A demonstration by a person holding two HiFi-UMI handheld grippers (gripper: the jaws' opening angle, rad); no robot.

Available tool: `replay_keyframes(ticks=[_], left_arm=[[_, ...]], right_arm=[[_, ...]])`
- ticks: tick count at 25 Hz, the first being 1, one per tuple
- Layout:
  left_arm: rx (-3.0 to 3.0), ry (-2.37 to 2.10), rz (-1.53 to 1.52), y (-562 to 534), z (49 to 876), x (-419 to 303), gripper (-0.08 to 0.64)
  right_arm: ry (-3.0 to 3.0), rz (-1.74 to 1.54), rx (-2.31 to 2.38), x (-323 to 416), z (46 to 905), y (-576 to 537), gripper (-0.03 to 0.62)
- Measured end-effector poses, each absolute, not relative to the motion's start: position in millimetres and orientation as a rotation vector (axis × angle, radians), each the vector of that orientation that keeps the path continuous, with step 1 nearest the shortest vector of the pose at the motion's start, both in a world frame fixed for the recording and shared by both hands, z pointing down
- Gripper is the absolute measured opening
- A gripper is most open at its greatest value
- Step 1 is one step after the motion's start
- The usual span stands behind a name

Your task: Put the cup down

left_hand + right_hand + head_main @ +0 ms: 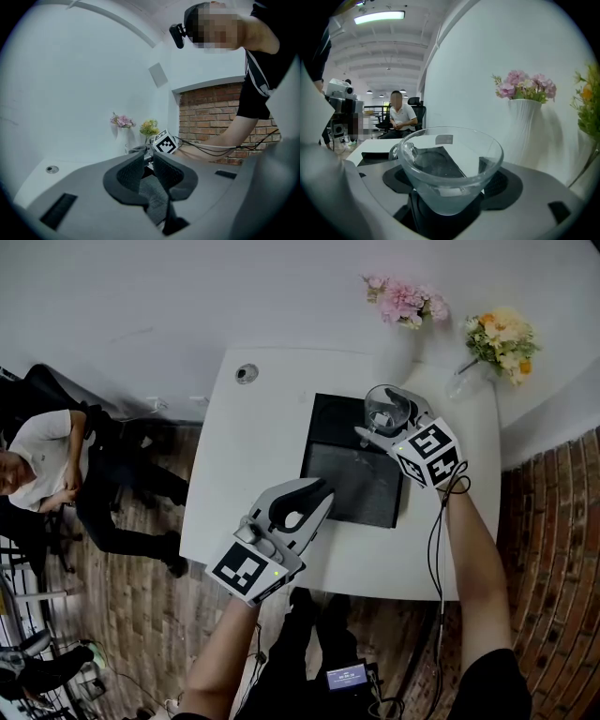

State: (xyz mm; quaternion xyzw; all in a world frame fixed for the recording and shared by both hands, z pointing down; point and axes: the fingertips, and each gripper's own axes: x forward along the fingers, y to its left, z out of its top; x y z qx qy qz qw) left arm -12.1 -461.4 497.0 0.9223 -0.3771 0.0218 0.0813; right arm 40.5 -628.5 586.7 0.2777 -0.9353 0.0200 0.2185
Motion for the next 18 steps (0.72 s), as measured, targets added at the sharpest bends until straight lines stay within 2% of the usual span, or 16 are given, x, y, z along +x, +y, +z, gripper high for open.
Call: replay_keyframes(ticks=[18], left_arm=[[2.750, -1.142, 0.066, -457, 498, -17, 0.052]], right_arm=[[-2.601, 0.073, 0.798, 59, 584, -620, 0.403]])
